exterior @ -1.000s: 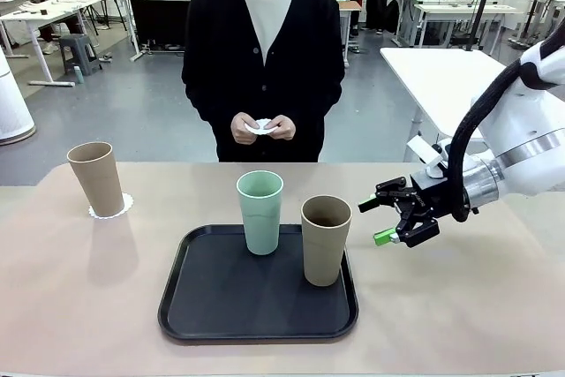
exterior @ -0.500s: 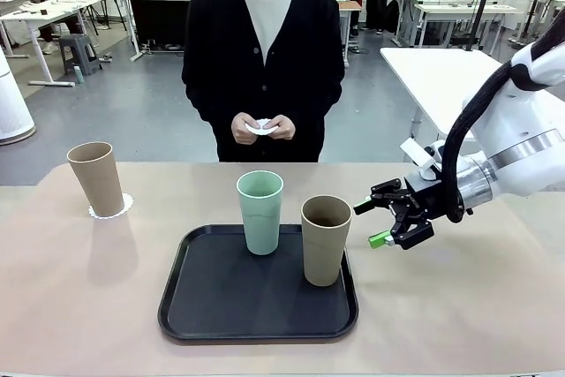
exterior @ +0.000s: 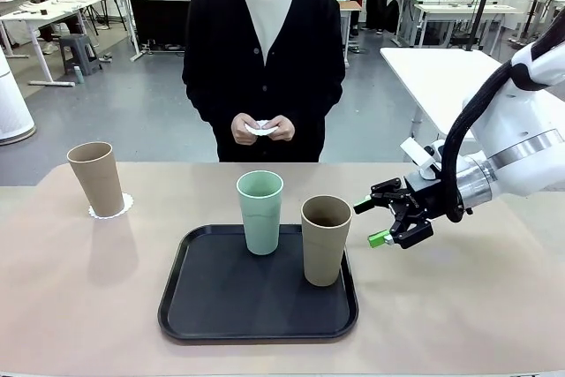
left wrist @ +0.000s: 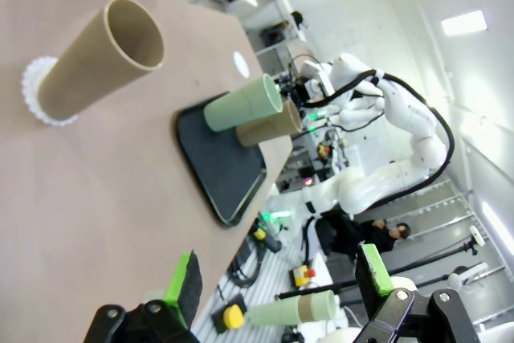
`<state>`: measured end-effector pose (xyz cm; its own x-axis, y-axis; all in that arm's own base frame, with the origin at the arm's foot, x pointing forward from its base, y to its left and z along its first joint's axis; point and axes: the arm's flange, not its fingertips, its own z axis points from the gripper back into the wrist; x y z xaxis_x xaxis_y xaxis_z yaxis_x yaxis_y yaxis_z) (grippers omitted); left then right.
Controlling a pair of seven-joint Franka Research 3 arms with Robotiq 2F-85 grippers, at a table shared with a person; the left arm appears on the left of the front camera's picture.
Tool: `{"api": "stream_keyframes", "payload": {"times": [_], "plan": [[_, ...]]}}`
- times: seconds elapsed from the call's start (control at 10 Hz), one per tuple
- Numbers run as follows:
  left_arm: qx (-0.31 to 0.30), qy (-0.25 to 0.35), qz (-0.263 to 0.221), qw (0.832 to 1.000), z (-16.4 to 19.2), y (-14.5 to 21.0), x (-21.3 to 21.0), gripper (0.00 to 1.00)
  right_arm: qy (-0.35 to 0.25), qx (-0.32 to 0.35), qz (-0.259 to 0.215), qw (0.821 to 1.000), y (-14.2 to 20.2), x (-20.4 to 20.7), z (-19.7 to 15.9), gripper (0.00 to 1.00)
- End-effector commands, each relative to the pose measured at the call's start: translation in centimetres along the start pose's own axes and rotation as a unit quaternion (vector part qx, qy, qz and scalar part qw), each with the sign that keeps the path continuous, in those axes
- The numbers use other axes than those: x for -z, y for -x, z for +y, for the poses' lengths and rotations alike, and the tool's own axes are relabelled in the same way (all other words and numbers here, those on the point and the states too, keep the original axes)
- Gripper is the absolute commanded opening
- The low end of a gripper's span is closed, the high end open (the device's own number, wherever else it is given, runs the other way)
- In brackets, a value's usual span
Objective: Place coasters on the table and set cups on them.
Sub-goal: Take one Reusable plastic cup from the Flat Tray and place it on a coaster set by the human.
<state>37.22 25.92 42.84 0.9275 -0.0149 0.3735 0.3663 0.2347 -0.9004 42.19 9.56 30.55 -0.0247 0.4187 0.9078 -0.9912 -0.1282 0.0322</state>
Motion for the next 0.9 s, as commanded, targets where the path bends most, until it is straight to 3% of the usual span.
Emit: {"api": "stream_keyframes", "payload": {"times": [0.0, 0.4, 0.8], "plan": [[0.0, -0.002, -0.001, 1.0, -0.1, 0.0, -0.2, 1.0, -0.015, 0.003, -0.003, 1.0, 0.3, 0.6, -0.1, 1.0], [0.0, -0.002, -0.001, 1.0, -0.1, 0.0, -0.2, 1.0, -0.07, -0.003, 0.011, 0.998, -0.6, 3.4, 1.5, 1.0], [0.0, -0.002, -0.001, 1.0, -0.1, 0.0, -0.2, 1.0, -0.058, -0.024, 0.002, 0.998, -1.0, 3.8, 1.4, 1.0]]}}
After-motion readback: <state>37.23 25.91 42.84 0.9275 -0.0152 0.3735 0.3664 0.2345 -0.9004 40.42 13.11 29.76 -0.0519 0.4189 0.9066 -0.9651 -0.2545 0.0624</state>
